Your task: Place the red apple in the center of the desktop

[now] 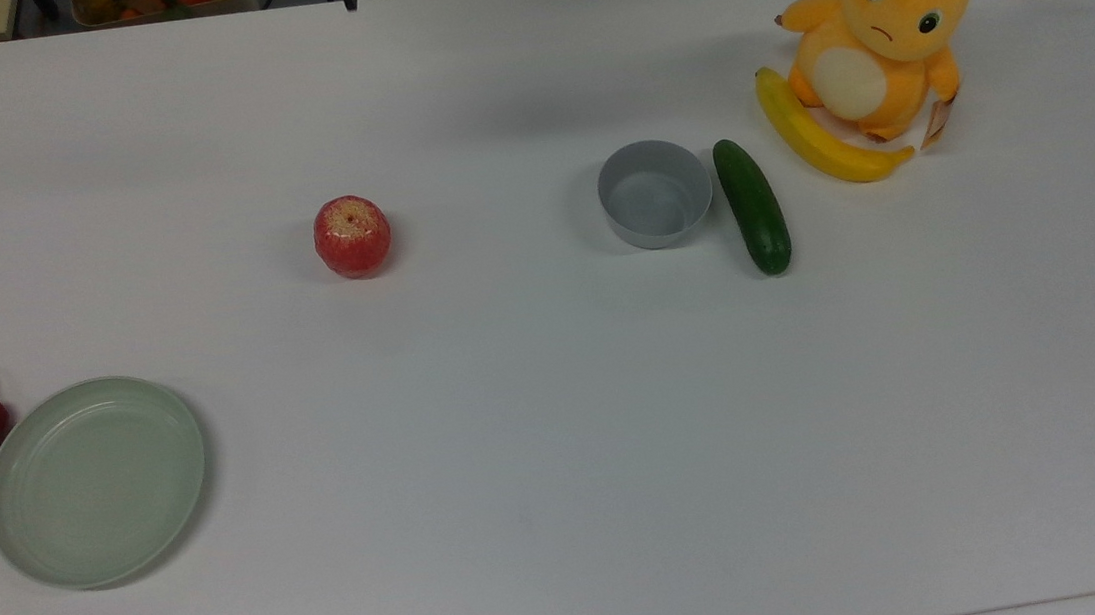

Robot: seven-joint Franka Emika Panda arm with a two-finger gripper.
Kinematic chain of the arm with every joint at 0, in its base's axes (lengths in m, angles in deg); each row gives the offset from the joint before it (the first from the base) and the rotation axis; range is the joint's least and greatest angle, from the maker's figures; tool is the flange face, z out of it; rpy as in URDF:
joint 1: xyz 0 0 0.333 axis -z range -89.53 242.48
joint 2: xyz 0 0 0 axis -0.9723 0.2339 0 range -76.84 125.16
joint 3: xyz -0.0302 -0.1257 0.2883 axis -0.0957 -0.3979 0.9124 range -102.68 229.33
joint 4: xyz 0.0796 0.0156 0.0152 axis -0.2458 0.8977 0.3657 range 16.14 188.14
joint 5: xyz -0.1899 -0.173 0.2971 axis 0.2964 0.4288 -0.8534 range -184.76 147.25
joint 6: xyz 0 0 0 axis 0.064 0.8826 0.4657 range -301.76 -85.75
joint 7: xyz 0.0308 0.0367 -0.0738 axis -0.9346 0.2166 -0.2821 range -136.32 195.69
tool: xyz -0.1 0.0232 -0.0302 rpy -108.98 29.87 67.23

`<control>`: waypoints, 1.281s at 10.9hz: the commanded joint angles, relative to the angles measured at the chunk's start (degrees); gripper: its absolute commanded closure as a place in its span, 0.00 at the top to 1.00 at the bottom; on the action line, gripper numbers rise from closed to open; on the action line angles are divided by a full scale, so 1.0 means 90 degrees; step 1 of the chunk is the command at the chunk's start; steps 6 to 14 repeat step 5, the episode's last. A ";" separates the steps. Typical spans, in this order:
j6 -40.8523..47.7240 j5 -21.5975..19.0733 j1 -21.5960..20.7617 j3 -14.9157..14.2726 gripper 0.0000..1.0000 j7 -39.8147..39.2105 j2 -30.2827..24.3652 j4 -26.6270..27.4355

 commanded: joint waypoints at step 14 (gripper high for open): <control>-0.0426 -0.0096 0.0037 -0.0009 1.00 0.0080 -0.0105 0.0278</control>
